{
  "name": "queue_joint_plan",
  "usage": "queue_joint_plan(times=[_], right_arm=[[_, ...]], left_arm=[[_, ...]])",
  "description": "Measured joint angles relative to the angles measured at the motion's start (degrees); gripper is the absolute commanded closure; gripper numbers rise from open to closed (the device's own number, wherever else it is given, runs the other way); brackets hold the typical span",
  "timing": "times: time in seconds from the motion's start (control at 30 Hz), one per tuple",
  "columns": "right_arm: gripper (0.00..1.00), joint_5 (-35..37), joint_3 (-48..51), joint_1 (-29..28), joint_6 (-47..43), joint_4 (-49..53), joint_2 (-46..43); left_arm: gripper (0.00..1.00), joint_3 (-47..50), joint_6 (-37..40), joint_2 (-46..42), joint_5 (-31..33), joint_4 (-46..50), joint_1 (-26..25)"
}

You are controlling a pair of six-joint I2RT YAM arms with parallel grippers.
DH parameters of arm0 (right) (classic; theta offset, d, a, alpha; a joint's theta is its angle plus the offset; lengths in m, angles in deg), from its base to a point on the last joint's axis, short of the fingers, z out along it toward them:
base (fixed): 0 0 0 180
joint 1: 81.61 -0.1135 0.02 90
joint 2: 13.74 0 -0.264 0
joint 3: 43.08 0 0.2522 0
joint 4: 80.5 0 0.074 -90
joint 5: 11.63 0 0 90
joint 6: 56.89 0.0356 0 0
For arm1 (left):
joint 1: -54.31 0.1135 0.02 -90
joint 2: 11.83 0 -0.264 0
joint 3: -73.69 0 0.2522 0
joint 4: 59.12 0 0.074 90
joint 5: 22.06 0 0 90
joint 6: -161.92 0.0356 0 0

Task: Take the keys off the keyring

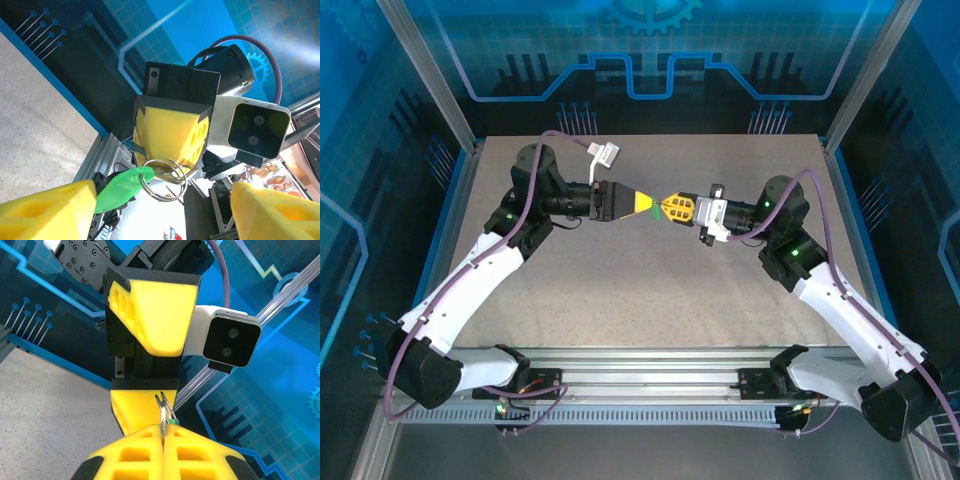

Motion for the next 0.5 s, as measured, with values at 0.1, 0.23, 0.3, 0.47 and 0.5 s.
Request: queue_joint_plan(times=[0.1, 0.23, 0.3, 0.47, 0.5], right_arm=[[1.00, 0.28, 0.00, -0.02, -0.35, 0.02, 0.00], [1.00, 0.46, 0.00, -0.26, -0.37, -0.02, 0.02], [1.00, 0.55, 0.00, -0.59, -0.39, -0.02, 0.07], [1.00, 1.14, -0.02, -1.51, -1.53, -0.02, 0.39], [1.00, 1.16, -0.04, -1.66, -1.73, -0.02, 0.37]], left_arm=[[0.22, 0.33, 0.04, 0.00, -0.02, -0.31, 0.00], [0.26, 1.46, -1.44, 0.00, -0.09, -2.38, 0.00], [0.30, 1.66, -2.34, 0.07, -0.13, -3.37, -0.07], [0.41, 1.92, -4.44, 0.26, -0.52, -5.90, -0.55], [0.44, 2.23, -5.11, 0.37, -0.52, -6.47, -0.52]])
